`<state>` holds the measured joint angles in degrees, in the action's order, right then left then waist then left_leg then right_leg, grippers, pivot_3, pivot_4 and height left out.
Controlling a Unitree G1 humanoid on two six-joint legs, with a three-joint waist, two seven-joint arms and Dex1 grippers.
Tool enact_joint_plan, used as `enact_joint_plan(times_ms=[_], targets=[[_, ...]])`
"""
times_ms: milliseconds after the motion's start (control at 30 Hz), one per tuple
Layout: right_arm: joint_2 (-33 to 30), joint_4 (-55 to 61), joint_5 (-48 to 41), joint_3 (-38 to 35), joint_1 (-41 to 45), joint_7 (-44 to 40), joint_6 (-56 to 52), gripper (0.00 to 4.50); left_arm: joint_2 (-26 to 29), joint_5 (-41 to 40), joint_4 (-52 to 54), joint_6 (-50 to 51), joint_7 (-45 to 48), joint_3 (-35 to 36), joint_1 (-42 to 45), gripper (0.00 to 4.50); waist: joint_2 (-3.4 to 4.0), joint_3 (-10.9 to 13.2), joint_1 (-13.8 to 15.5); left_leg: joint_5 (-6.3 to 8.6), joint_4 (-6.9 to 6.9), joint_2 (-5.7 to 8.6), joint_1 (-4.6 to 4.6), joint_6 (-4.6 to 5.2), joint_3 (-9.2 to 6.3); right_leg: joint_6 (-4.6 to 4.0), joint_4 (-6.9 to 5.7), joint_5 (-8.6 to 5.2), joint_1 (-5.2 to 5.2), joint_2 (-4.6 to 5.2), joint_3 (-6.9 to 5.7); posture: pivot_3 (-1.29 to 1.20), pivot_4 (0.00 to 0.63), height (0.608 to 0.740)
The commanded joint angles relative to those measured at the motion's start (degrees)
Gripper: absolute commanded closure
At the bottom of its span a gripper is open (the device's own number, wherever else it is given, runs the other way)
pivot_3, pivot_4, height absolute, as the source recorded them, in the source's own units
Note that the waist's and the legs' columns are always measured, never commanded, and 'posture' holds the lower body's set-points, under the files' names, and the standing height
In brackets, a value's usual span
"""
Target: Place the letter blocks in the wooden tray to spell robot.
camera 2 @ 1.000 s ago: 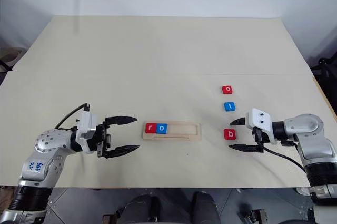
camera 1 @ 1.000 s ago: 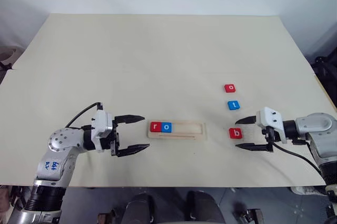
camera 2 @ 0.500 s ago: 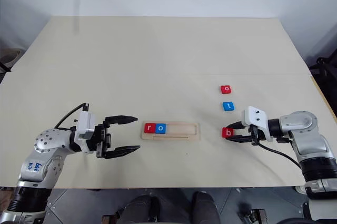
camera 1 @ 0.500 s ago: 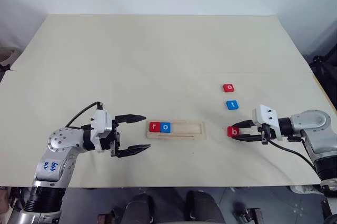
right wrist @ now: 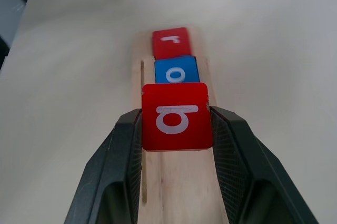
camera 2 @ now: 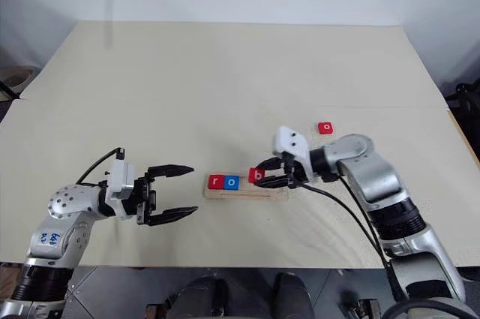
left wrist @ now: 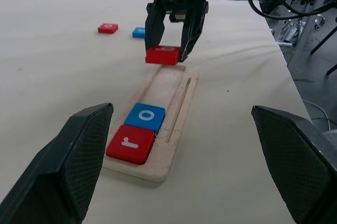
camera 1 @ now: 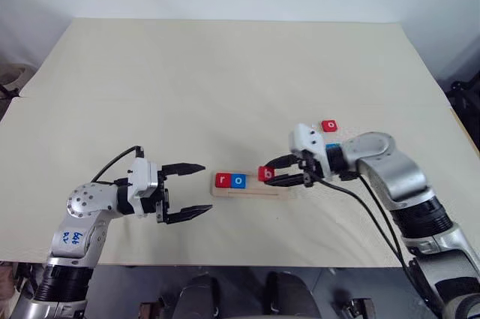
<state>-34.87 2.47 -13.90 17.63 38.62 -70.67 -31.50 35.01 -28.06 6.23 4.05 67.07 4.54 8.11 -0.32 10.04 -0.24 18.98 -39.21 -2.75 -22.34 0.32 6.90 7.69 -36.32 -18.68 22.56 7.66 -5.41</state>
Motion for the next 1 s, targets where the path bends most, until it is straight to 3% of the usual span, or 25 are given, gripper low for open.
enact_joint_plan(times_ms=[33,633,933,1000], targets=[[0.92,0.31,0.98,0.69,1.82,1.17,0.04,3.03,0.26,-0.32,2.10,-0.82,-0.65,0.97,-0.66,0.00,0.00,0.00,-0.02,0.00,0.00,-0.01,0.00,0.00,0.00,0.00,-0.02,0.00,0.01,-0.01,0.00,0.00,0.150,0.740],[3.31,-1.67,4.43,3.95,2.17,2.01,2.08,3.03,0.53,-0.42,3.17,-0.90,-2.30,1.31,-1.53,0.00,0.00,0.00,-0.13,0.00,0.00,-0.02,0.00,0.00,0.01,0.00,-0.03,0.00,0.01,-0.02,-0.02,0.00,0.150,0.740],[2.69,-0.51,3.46,3.09,2.30,1.21,0.22,0.03,0.60,-0.51,2.93,-0.89,-2.39,1.37,-1.26,0.00,0.00,0.00,-0.14,0.00,0.00,-0.02,0.00,0.00,0.01,0.00,-0.03,0.00,0.01,-0.02,-0.02,0.00,0.150,0.740],[2.08,-0.23,3.18,2.25,2.36,1.12,0.21,0.03,0.61,-0.56,2.89,-0.90,-2.32,1.32,-1.23,0.00,0.00,0.00,-0.13,0.00,0.00,-0.02,0.00,0.00,0.01,0.00,-0.03,0.00,0.01,-0.02,-0.02,0.00,0.150,0.740]])
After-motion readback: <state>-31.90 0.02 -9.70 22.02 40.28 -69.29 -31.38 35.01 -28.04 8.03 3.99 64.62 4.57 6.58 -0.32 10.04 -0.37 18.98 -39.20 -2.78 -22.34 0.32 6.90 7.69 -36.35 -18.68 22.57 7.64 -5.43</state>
